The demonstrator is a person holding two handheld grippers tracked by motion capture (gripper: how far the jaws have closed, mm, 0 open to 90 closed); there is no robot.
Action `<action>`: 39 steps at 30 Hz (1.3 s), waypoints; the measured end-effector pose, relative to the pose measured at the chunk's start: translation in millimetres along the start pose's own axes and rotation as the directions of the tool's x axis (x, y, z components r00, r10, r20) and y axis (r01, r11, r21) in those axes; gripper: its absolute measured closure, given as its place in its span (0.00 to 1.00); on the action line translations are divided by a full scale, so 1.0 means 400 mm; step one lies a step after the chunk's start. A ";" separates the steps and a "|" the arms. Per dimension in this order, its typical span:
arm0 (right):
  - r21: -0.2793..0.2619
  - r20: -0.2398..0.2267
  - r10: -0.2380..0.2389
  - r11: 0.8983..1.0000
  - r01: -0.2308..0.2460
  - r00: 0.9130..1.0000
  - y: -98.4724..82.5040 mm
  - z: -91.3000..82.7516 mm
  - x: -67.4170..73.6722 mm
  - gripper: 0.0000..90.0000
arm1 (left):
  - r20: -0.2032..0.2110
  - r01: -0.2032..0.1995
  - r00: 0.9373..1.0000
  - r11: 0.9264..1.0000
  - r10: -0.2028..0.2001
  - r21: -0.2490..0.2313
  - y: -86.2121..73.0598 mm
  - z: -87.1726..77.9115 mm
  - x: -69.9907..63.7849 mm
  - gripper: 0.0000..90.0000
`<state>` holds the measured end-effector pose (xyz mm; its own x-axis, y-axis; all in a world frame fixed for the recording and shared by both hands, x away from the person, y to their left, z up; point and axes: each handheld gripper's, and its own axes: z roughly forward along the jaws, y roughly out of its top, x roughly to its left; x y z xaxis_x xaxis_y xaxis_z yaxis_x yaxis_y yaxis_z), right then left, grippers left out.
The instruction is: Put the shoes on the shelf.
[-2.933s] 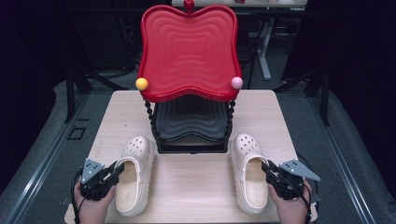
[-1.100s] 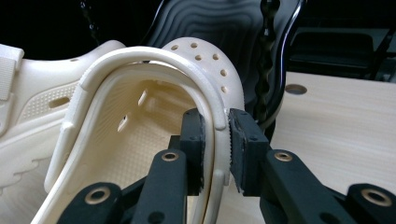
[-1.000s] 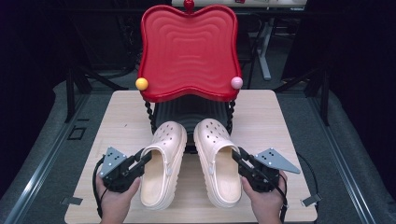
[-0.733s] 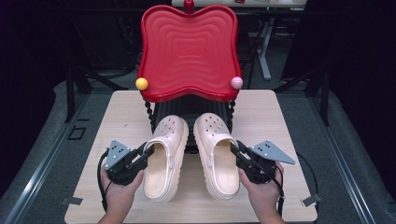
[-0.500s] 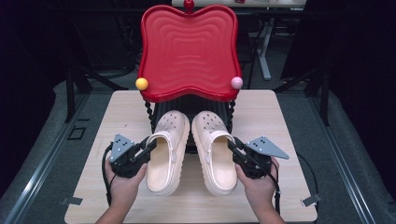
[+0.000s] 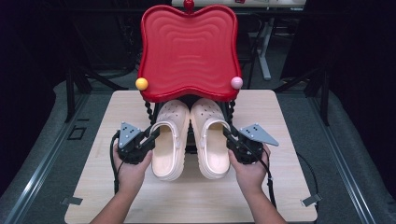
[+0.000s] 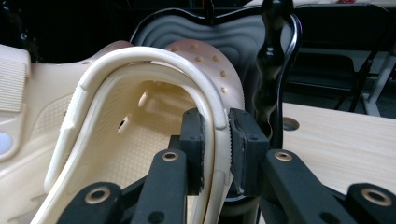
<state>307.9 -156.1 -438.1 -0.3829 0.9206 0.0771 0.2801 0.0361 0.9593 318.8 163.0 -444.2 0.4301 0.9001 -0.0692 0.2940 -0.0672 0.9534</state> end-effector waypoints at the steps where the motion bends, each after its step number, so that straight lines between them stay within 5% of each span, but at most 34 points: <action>1: -0.001 0.000 -0.002 1.000 0.002 1.000 0.002 0.006 0.001 0.84 | 0.002 0.000 1.000 1.000 0.000 0.001 0.002 0.005 0.001 0.84; 15: -0.016 0.030 -0.044 0.999 0.045 0.999 0.026 0.083 0.009 0.84 | -0.015 0.022 1.000 0.999 -0.022 -0.042 0.023 0.091 0.010 0.84; 27: 0.004 0.071 -0.089 0.996 0.089 0.994 0.023 0.136 0.018 0.83 | -0.048 -0.057 0.997 0.997 0.054 -0.058 0.023 0.138 -0.014 0.81; 31: 0.006 0.068 -0.108 0.994 0.108 0.992 0.021 0.136 0.025 0.81 | -0.041 -0.049 0.998 0.997 0.046 -0.064 0.021 0.136 -0.012 0.79; 39: 0.015 0.013 -0.038 0.999 0.038 0.999 0.021 0.133 0.019 0.75 | 0.028 0.016 1.000 0.995 -0.014 -0.099 0.013 0.132 -0.002 0.71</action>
<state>354.1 -128.3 -443.9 -0.3821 0.9234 0.0367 0.2784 0.0771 0.9574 365.2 139.2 -454.6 0.4494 0.8888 -0.0902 0.2152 -0.0097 0.9765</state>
